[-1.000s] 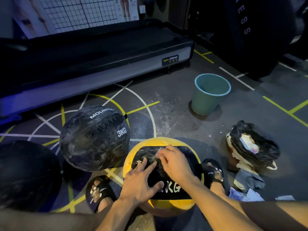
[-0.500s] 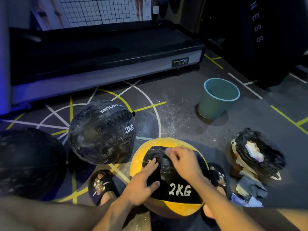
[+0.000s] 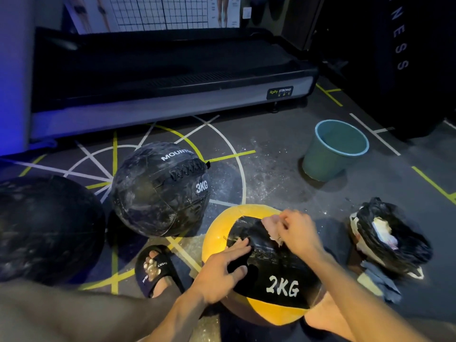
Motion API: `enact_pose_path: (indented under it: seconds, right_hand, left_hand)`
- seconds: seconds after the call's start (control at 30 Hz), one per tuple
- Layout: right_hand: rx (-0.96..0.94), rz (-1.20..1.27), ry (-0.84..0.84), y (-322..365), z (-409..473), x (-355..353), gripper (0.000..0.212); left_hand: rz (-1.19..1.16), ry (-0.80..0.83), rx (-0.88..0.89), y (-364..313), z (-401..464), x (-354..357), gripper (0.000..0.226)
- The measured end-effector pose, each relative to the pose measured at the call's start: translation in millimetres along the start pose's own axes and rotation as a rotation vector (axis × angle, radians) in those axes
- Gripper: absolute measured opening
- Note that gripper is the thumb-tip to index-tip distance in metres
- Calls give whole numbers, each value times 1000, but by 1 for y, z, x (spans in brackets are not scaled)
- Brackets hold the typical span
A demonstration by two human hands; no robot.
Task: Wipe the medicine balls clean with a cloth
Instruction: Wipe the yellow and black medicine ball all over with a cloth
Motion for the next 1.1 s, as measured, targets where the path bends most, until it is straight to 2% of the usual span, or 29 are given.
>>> enact_pose_path:
  seconds: [0.07,0.13,0.2,0.3,0.43,0.5,0.6,0.63,0.77,0.83,0.93,1.1]
  right_hand:
    - [95,-42,-8,-26,11,-9,28]
    - [119,-40,-8,-32,10,-10,30]
    - [75,10,-33,-17,1,-12,24]
    - [-123,40,-39,26,-22,7,21]
    - [-547,-142,43,71,-63,47,20]
    - [-527,-169,98,61,-47,41,23]
    - [-332,-63,0,32,-12,21,25]
    - [-345,-52,12,35,-13,25,24]
    - [-648,-140,251,67,-51,52,23]
    - [-625,-188,251,60,-31,47,23]
    - [-500,-148,149,50,-5,36,25]
    - [-788,-230,359,93,-58,63,21]
  left_hand:
    - [-161,-136,-33,0,-1,-9,38]
    - [-391,-317,-116,8,-6,-20,38]
    - [-548,-436,-179,16,-10,-26,41]
    - [-571,-461,-195,16,-10,-24,44]
    - [-428,-416,-154,16,-9,-21,42]
    - [-346,-362,-132,18,-9,-19,40]
    - [-184,-227,-92,9,-8,-9,34]
    - [-129,-189,-72,6,-8,-6,36]
    - [54,-67,-18,2,-7,-1,45]
    - [93,-11,5,2,-7,3,48]
    - [136,37,36,0,-5,7,51]
    - [180,54,45,-5,-2,3,45]
Point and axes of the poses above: each hand's wrist, its own z-axis towards the middle knuckle, its own x-axis out of the palm, y = z × x, the point moved 9 cm from there along z, towards the middle knuckle, and after that the axes turned 12 degrees about x, right-handed, at the moved point
